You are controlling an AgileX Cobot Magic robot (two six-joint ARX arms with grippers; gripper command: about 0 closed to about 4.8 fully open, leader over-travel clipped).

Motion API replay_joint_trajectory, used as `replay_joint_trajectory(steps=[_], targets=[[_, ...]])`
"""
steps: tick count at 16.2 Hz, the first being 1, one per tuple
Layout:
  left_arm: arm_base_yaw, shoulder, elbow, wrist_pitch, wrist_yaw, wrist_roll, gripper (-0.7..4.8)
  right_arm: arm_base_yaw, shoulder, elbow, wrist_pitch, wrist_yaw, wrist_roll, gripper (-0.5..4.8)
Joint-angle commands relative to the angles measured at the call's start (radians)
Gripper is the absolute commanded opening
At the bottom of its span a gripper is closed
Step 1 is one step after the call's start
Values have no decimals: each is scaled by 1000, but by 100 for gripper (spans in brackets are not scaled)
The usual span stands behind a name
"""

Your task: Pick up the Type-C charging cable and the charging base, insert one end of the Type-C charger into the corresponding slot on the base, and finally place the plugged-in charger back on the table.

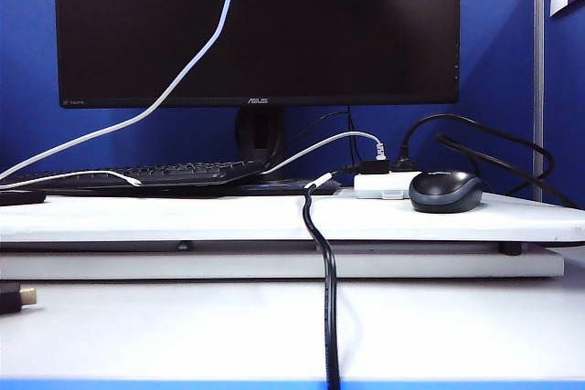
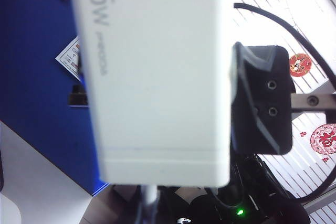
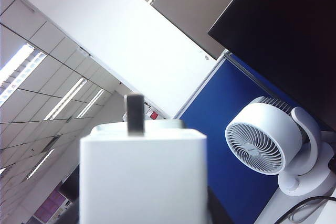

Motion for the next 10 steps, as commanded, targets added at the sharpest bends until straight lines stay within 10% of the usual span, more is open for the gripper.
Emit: replay_joint_trajectory(steps=[1, 10], targets=[[3, -7, 7, 29, -35, -10, -6, 5, -8, 3, 27, -40, 2, 0], [4, -7, 7, 89, -91, -55, -6, 5, -8, 3, 28, -69, 1, -1]])
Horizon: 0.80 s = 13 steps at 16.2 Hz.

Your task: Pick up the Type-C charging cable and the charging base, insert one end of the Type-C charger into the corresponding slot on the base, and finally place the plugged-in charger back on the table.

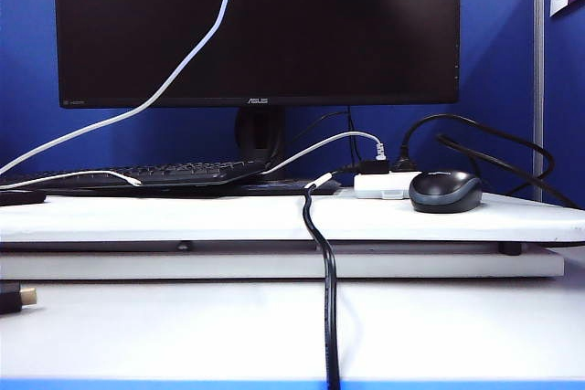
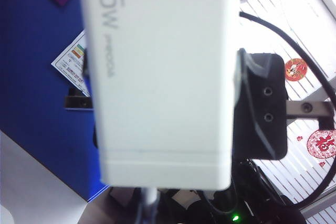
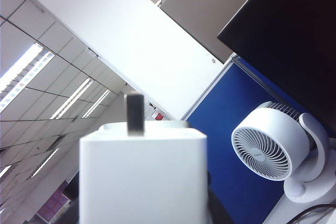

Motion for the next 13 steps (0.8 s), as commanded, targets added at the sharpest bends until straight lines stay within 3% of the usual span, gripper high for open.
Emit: replay_joint_trajectory(steps=[1, 6, 10, 13], targets=[[6, -5, 7, 44, -74, -8, -6, 5, -8, 5, 1, -51, 1, -1], [6, -5, 7, 44, -66, -11, -6, 5, -8, 5, -15, -175, -160, -1], [6, -5, 7, 44, -65, -10, -5, 3, -8, 5, -69, -170, -70, -1], [6, -5, 7, 44, -65, -3, -6, 3, -8, 5, -71, -166, -82, -1]])
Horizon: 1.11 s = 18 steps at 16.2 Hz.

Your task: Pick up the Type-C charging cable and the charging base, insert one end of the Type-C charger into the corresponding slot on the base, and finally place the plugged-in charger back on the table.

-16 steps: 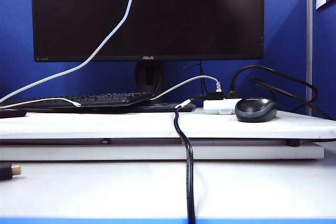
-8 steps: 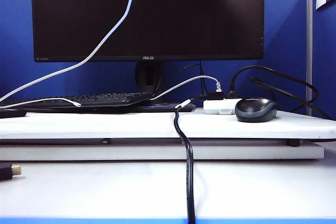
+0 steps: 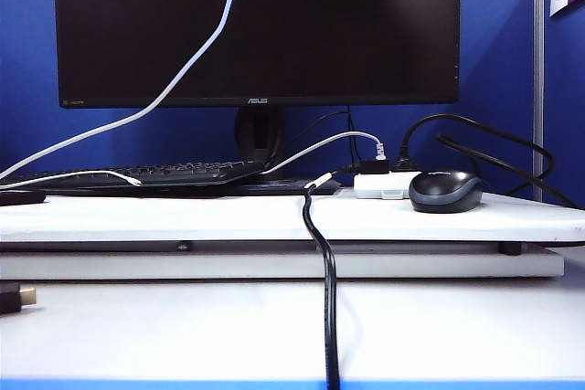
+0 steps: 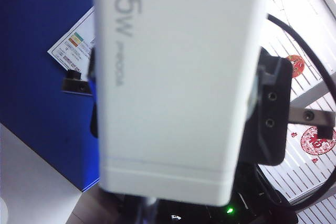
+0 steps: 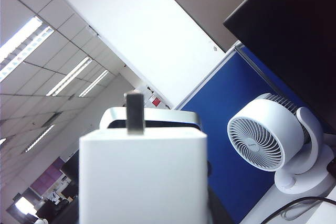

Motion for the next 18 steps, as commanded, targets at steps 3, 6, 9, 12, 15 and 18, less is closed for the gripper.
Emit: replay_joint_trajectory(steps=[3, 6, 9, 12, 15, 18], targets=[[8, -16, 8, 73, -80, 5, -6, 11, -16, -1, -73, -94, -74, -1], [8, -16, 8, 74, -108, 23, -6, 14, -32, -1, -124, -80, -48, -1], [6, -16, 8, 74, -114, 23, -6, 33, -32, -1, -122, -42, -27, -1], [6, -16, 8, 74, -129, 22, -6, 57, -32, -1, -123, -24, -36, -1], [6, -16, 8, 74, -127, 23, -6, 58, -32, -1, -137, -32, -55, -1], [8, -16, 8, 74, -129, 23, -6, 58, -37, -1, -168, -58, -83, -1]])
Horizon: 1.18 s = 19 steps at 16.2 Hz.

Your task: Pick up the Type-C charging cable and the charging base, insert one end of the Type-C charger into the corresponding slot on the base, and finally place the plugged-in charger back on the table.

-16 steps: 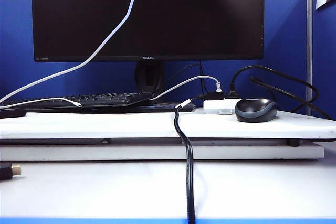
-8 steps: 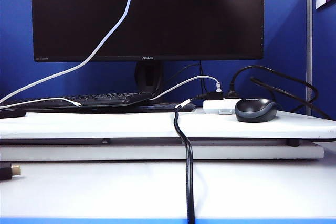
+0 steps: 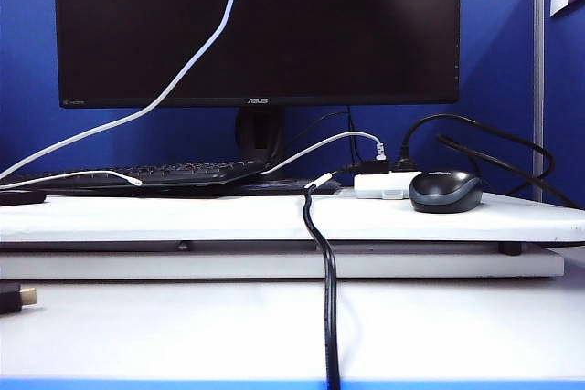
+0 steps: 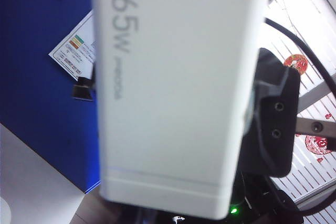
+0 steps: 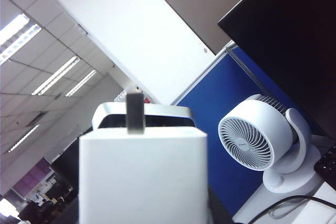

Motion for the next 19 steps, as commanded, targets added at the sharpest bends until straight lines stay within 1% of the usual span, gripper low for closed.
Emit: replay_joint_trajectory(steps=[1, 3, 5, 8, 10, 11, 12, 16, 19], targets=[[11, -1, 12, 81, -115, 5, -6, 27, -8, -5, -93, -116, 6, -1], [11, -1, 12, 81, -113, 6, -6, 40, -8, -5, -108, -133, 0, -1], [48, -5, 12, 81, -112, 5, -6, 33, -16, -5, -114, -134, -6, -1], [48, -7, 12, 80, -103, 5, -6, 37, -16, -5, -151, -148, -11, -1], [48, -9, 12, 81, -104, 5, -6, 34, -20, -5, -188, -142, -36, -1], [48, -9, 12, 80, -103, 5, -6, 38, -20, -5, -192, -169, -41, -1], [48, -9, 12, 80, -103, 5, -6, 37, -24, -5, -221, -174, -77, -1], [48, -9, 12, 79, -92, 5, -6, 29, -43, -5, -264, -175, -124, -1], [48, -9, 12, 75, -88, 5, -6, 29, -45, -5, -310, -196, -134, -1]])
